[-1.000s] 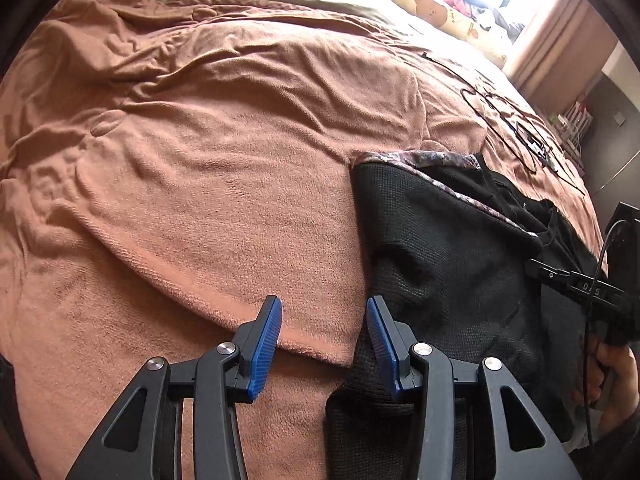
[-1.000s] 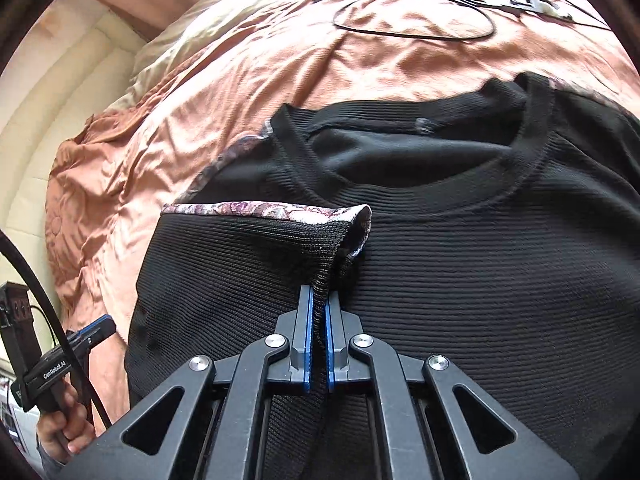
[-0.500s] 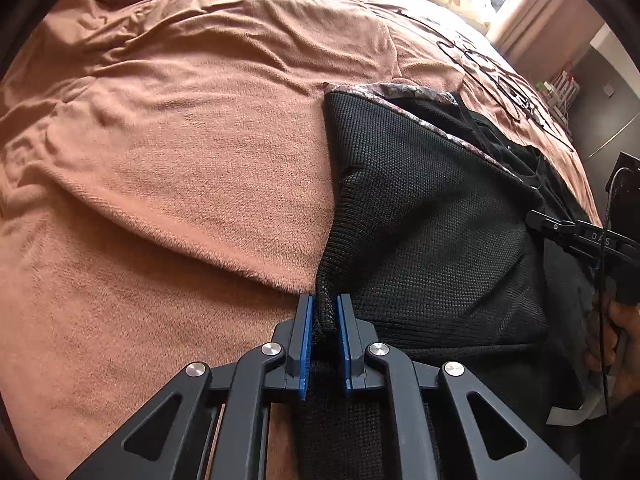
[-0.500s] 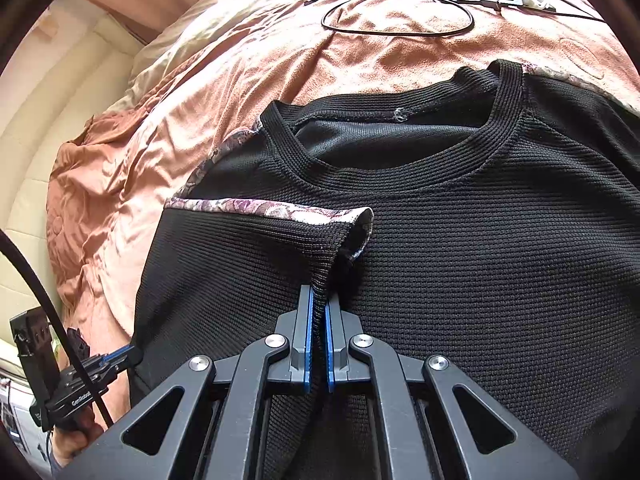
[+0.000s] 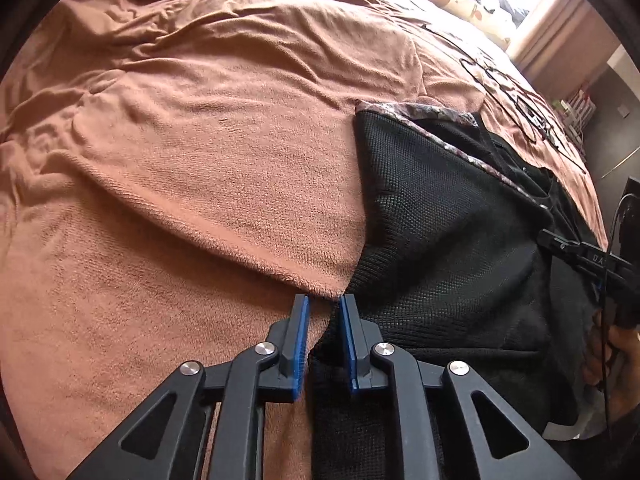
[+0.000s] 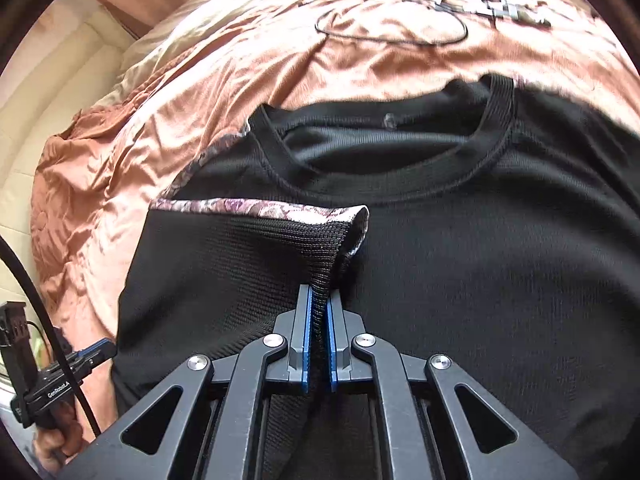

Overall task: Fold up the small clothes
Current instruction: 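Fold the sleeve back along the folded edge with the right gripper, release, then move both tools back over the shirt toward its other side edge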

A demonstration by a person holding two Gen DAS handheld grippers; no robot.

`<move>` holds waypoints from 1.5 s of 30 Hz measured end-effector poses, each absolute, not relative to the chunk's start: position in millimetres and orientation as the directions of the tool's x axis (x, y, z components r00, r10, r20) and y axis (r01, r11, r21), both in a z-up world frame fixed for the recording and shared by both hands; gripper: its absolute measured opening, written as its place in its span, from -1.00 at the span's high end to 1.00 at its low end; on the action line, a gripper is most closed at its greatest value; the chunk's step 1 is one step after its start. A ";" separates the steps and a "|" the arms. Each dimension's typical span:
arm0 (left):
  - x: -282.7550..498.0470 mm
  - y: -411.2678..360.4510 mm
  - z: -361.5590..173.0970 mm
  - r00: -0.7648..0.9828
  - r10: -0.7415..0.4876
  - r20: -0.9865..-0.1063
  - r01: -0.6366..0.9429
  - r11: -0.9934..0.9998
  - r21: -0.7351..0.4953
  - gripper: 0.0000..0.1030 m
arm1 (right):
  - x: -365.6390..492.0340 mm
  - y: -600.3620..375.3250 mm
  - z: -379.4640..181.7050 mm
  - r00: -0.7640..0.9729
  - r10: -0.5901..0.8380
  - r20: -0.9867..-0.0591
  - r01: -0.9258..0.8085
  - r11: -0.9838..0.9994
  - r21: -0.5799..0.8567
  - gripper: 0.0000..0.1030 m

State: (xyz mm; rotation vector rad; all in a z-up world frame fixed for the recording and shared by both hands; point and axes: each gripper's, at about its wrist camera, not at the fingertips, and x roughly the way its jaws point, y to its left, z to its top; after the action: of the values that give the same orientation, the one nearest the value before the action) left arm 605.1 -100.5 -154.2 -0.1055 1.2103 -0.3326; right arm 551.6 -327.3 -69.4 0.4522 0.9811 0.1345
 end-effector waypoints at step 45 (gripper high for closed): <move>263.6 -107.3 83.7 0.628 -0.367 -0.686 0.347 0.922 -0.175 -1.00 | 85.9 -322.0 152.9 0.822 0.066 -0.565 0.063 0.977 0.205 -0.60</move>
State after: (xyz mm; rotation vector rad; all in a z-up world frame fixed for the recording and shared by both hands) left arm 263.6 -107.3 83.7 -0.0266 0.7923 -0.4088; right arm 85.9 -322.0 152.9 0.2198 0.6064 0.0014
